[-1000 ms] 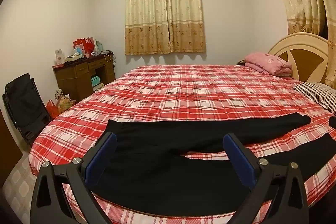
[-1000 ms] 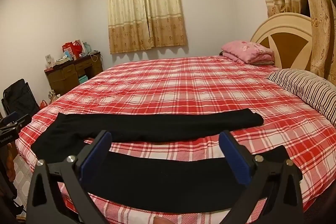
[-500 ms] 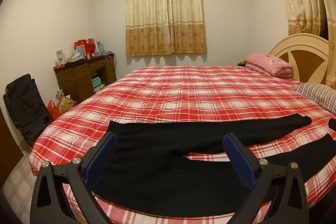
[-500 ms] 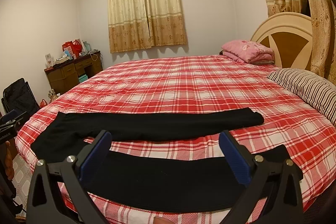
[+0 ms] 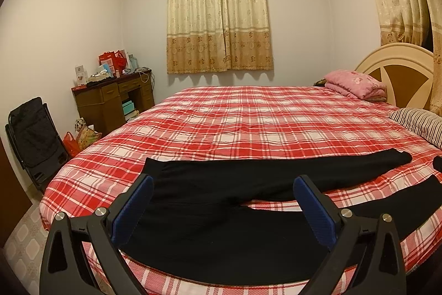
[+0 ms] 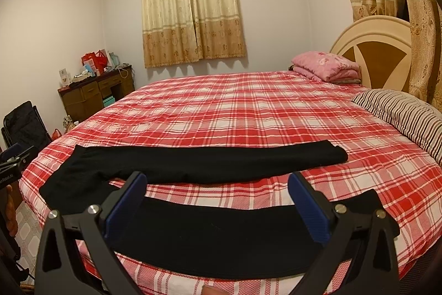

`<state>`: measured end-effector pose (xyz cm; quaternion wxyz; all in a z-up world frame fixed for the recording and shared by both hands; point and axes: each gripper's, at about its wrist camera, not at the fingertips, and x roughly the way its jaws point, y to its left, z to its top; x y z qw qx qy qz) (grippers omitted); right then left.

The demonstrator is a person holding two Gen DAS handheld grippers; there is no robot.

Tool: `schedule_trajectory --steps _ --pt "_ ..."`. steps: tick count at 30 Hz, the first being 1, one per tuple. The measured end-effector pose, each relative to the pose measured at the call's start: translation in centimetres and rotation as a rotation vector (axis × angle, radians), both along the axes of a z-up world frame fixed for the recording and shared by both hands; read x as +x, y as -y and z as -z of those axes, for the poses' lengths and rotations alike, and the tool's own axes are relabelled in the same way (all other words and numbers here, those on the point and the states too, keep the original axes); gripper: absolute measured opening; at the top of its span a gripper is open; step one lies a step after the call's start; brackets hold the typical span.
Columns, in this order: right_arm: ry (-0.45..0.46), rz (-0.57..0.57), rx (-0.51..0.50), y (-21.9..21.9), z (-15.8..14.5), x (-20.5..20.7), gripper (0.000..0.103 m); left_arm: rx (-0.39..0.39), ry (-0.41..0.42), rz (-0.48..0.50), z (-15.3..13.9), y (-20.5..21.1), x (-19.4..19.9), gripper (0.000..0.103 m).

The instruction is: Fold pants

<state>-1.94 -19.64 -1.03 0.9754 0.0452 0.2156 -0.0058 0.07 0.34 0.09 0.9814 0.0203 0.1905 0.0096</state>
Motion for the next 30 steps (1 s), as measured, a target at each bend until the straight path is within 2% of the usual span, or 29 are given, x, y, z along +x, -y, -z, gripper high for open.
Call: schedule_trajectory --steps 30 --pt "-0.01 -0.002 -0.006 -0.24 0.51 0.11 0.103 -0.005 0.002 -0.007 0.37 -0.64 0.04 0.102"
